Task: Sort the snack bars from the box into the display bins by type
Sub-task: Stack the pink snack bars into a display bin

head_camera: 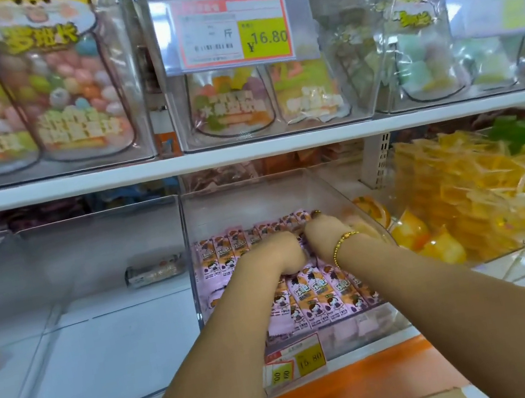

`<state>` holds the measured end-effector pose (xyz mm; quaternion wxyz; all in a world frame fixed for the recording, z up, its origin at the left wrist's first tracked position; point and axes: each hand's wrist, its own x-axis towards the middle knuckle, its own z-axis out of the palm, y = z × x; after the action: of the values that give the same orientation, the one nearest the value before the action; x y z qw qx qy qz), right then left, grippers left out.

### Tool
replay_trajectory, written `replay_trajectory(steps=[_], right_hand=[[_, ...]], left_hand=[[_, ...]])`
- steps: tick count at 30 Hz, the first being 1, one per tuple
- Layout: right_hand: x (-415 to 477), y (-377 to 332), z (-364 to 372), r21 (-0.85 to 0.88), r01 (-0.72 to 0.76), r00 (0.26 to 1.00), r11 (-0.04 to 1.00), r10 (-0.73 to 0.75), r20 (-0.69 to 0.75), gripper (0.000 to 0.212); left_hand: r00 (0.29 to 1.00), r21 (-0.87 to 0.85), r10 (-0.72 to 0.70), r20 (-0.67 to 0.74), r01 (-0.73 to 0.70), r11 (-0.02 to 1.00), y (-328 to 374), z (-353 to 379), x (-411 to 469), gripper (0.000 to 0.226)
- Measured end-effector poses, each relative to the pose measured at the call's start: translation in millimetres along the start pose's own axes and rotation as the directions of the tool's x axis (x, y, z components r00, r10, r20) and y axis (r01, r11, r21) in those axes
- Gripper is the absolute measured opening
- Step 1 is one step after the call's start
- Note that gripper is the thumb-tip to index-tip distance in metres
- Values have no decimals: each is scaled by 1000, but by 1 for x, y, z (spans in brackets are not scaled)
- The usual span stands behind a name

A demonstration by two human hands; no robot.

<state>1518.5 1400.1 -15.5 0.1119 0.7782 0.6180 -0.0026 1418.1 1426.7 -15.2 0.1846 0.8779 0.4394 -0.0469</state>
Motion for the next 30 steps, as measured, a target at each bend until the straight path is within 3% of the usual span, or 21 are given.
replay_trajectory(steps=[4,6,9,12,15,20,27,30], right_hand=[[-27,-4,-10,114,11,990,993,5,-140,20],[-52,-10,-13,289,42,983,956,12,-182,28],[-91,-28,-12,632,40,997,774,-70,22,56],[-104,-48,-4,651,47,989,758,-127,76,80],[-96,-56,-7,695,49,999,718,-32,-37,65],[-62,-88,-24,717,87,987,692,35,-154,45],[-17,-121,-26,675,80,996,734,-26,-91,37],[-26,-116,-23,773,84,996,629,-37,-78,43]], left_hand=[[984,-16,42,-174,-45,999,-6,-14,-45,31],[942,-9,62,-330,-69,998,-16,-21,-69,30],[833,-40,38,-551,-73,997,-35,-25,-101,29],[729,-180,-91,-678,-45,983,-52,-16,-126,39],[686,-384,-265,-678,-23,923,-62,0,-145,45],[764,-658,-344,-545,-136,740,-69,28,-165,44],[775,-690,-349,-526,-150,708,-73,36,-170,45],[790,-707,-334,-515,-170,687,-72,34,-170,41]])
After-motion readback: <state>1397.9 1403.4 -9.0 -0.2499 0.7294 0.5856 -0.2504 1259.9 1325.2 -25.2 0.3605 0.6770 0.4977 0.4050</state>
